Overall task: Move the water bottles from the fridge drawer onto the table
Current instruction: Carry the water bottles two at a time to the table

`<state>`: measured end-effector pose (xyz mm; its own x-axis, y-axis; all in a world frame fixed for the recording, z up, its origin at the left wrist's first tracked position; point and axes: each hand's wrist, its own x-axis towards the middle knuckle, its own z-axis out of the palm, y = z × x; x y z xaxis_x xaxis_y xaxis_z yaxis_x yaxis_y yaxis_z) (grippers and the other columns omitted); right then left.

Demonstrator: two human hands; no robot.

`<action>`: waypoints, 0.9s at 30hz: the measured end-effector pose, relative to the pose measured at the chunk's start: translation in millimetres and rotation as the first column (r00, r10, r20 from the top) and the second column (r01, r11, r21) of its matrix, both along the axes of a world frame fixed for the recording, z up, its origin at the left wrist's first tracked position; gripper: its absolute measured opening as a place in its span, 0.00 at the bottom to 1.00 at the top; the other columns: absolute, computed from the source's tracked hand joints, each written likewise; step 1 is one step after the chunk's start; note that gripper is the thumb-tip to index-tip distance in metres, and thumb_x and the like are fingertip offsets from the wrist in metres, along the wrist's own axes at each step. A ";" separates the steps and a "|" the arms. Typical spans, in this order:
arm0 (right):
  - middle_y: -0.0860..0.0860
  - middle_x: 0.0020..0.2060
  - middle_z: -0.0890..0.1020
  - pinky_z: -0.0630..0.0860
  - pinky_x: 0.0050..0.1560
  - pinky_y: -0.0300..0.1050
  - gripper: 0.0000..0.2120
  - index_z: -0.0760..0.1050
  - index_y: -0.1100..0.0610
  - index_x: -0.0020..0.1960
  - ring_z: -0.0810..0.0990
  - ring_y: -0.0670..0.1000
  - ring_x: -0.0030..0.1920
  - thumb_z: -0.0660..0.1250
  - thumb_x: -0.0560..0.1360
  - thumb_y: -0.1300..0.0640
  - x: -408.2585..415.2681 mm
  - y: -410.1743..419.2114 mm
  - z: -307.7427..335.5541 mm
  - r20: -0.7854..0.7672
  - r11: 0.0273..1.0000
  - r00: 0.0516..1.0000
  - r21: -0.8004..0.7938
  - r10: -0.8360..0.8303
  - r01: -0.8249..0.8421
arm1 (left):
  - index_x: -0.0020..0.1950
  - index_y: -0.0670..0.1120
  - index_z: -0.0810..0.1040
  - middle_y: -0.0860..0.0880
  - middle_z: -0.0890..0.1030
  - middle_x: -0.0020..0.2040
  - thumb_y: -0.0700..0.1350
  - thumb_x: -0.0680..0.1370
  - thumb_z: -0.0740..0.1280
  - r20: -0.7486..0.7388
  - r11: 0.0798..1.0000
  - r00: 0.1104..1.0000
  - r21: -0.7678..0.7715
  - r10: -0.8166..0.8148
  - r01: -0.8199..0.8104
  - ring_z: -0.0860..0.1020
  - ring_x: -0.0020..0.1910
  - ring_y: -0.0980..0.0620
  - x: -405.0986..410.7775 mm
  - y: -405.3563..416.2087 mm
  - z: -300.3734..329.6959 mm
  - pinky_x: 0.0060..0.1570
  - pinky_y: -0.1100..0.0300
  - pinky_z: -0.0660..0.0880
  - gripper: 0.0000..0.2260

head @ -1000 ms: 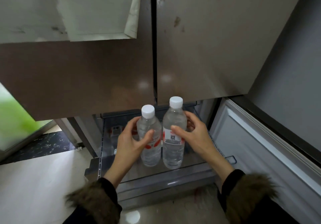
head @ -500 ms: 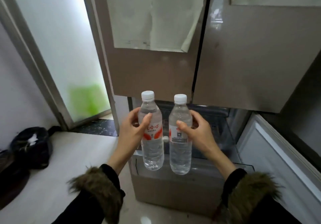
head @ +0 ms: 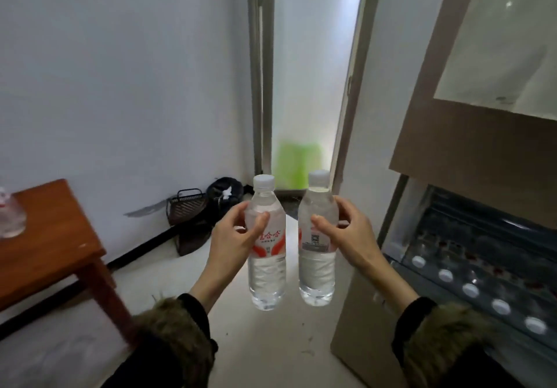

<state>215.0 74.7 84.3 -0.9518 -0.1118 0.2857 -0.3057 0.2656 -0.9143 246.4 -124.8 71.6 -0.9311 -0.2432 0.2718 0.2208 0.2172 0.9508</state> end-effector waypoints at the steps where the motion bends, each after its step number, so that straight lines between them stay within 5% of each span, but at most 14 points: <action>1: 0.41 0.45 0.79 0.76 0.44 0.36 0.14 0.71 0.43 0.51 0.79 0.42 0.46 0.72 0.70 0.52 -0.6 -26.6 -1.0 0.006 0.999 0.999 -0.008 0.038 -0.037 | 0.55 0.53 0.75 0.54 0.82 0.48 0.57 0.68 0.71 0.005 0.999 0.999 0.002 0.036 -0.036 0.81 0.47 0.56 7.2 -24.2 -1.2 0.48 0.57 0.79 0.18; 7: 0.43 0.46 0.81 0.76 0.43 0.35 0.12 0.74 0.45 0.50 0.80 0.43 0.47 0.72 0.70 0.55 7.5 -190.6 -10.3 0.044 0.976 0.975 -0.045 0.216 -0.214 | 0.56 0.52 0.75 0.55 0.81 0.48 0.51 0.73 0.68 0.022 0.976 0.976 0.000 0.217 -0.218 0.80 0.48 0.57 51.7 -179.2 -9.5 0.43 0.65 0.78 0.13; 13: 0.44 0.46 0.80 0.75 0.37 0.30 0.16 0.74 0.52 0.56 0.79 0.40 0.44 0.72 0.70 0.55 21.8 -336.4 -20.8 0.071 0.924 0.921 -0.055 0.382 -0.379 | 0.55 0.54 0.75 0.57 0.81 0.48 0.53 0.72 0.69 0.055 0.902 0.901 -0.031 0.431 -0.430 0.80 0.48 0.59 104.8 -319.3 -22.5 0.46 0.60 0.78 0.13; 18: 0.44 0.47 0.80 0.78 0.45 0.38 0.17 0.72 0.49 0.56 0.80 0.44 0.48 0.72 0.69 0.51 25.8 -433.4 -28.6 0.095 0.854 0.851 0.016 0.516 -0.520 | 0.57 0.54 0.72 0.63 0.76 0.45 0.51 0.73 0.68 0.101 0.825 0.819 -0.023 0.564 -0.565 0.76 0.42 0.68 136.1 -399.0 -29.8 0.34 0.75 0.73 0.14; 27: 0.45 0.49 0.79 0.74 0.42 0.33 0.25 0.71 0.54 0.61 0.78 0.41 0.48 0.73 0.68 0.50 -1.9 -591.6 -52.9 0.109 0.736 0.746 0.123 0.657 -0.666 | 0.58 0.53 0.70 0.63 0.74 0.47 0.51 0.72 0.69 0.198 0.717 0.697 -0.049 0.689 -0.695 0.75 0.46 0.65 143.0 -525.6 -49.6 0.38 0.70 0.72 0.17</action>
